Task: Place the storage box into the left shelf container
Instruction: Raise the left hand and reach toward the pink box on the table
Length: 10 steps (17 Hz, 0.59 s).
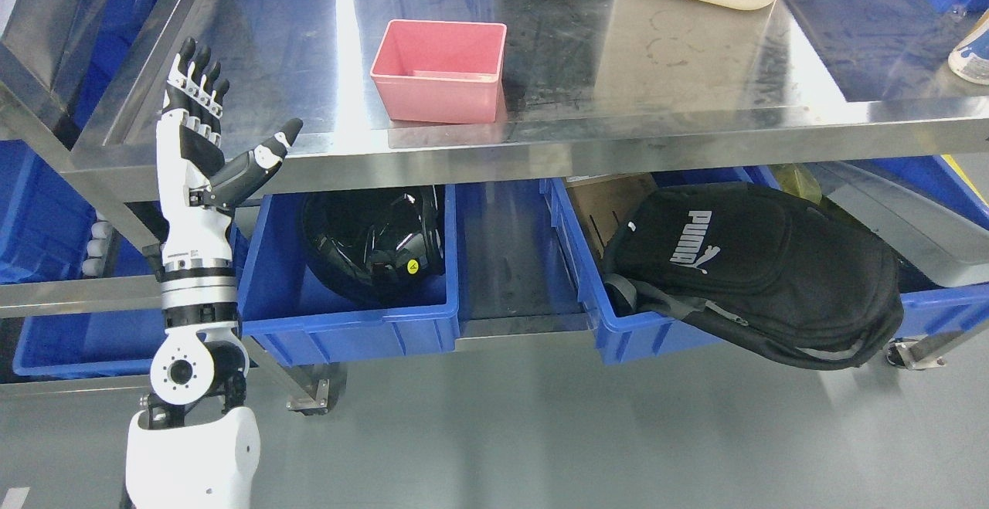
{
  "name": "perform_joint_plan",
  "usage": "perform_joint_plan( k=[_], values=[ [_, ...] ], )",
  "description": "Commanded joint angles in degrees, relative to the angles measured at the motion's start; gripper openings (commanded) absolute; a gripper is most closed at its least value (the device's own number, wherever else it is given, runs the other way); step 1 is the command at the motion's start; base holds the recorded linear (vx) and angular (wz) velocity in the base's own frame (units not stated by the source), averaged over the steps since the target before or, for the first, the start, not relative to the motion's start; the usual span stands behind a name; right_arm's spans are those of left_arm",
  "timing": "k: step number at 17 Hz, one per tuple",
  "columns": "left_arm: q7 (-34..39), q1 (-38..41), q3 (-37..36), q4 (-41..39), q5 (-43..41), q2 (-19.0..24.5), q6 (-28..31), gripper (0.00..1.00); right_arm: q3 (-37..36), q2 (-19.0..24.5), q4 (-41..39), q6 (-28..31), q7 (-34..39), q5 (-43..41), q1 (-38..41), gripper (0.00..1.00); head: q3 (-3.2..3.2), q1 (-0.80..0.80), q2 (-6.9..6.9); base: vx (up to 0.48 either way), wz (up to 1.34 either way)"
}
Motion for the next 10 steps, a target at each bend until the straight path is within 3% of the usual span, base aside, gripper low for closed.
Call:
perform_joint_plan(
  k=[1,6,10],
  values=[
    [-0.02,0.18,0.64,-0.09,0.0,1.0,-0.05,1.0,-0.27,-1.0,-1.0,-0.01,0.0,0.09,0.53,1.0,0.0,0.0,0.0,0.0,0.0],
    [-0.37,-2.0,1.17,-0.09,0.0,1.0,-0.14,1.0,-0.27,-1.0,-1.0,-0.01,0.0,0.09,0.53,1.0,0.0,0.0,0.0,0.0,0.0],
    [-11.07,-6.48,2.48,0.09,-0.35,1.57,-0.14,1.0,-0.27,-1.0,-1.0,-0.01,0.0,0.09,0.53,1.0,0.0,0.0,0.0,0.0,0.0]
  ],
)
